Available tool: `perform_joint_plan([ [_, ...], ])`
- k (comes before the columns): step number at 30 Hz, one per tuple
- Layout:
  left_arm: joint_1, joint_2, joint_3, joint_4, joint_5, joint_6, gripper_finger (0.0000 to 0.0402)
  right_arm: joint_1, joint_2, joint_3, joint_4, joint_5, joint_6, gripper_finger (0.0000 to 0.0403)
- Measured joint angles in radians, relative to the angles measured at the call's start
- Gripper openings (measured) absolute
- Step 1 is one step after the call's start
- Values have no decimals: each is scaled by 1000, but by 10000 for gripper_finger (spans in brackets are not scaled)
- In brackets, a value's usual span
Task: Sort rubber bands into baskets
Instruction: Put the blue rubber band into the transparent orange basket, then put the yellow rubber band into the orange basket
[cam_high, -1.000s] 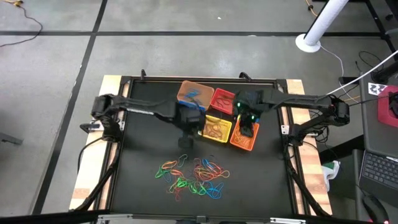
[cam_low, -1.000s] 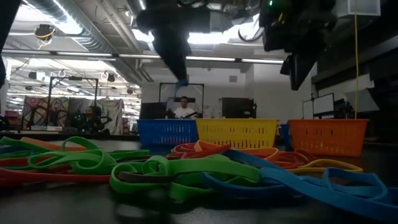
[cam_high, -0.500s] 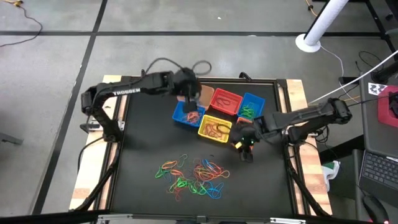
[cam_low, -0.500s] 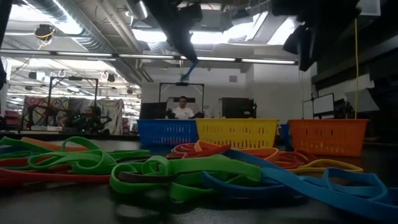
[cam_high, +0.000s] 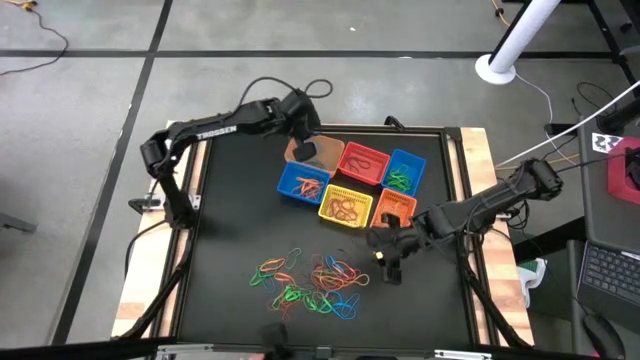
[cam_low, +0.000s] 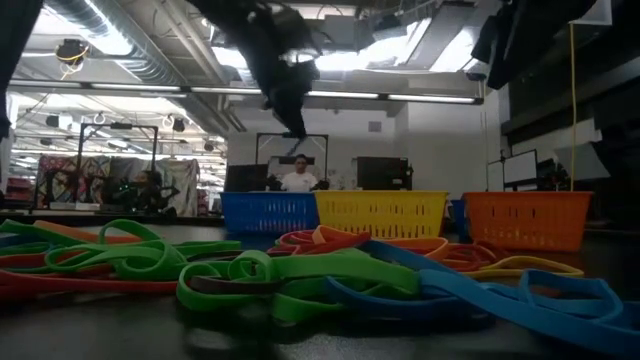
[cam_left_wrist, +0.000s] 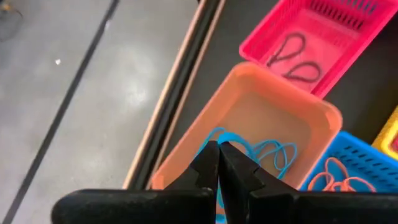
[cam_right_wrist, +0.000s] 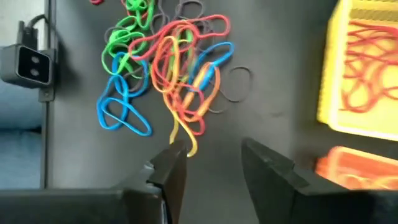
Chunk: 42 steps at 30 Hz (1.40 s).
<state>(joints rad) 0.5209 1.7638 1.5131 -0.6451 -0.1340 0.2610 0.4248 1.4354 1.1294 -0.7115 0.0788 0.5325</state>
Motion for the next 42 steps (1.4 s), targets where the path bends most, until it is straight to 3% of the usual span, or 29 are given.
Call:
perform_joint_plan([
  [10,-8,126,0,-18,1,18,4,89,187,0,38,0,40,154],
  [17,-8,149,0,-17,1,71,8,85,311,0,72,-32,69,154],
  [24,-10,150,0,-23,1,91,97,85,377,0,129,-33,61,154],
  [28,-18,150,0,-18,1,82,137,85,377,0,157,18,54,154],
  [36,-52,150,0,-24,1,93,152,85,390,0,162,43,63,154],
  [42,-77,150,0,-24,1,100,152,85,435,2,168,-3,65,154],
])
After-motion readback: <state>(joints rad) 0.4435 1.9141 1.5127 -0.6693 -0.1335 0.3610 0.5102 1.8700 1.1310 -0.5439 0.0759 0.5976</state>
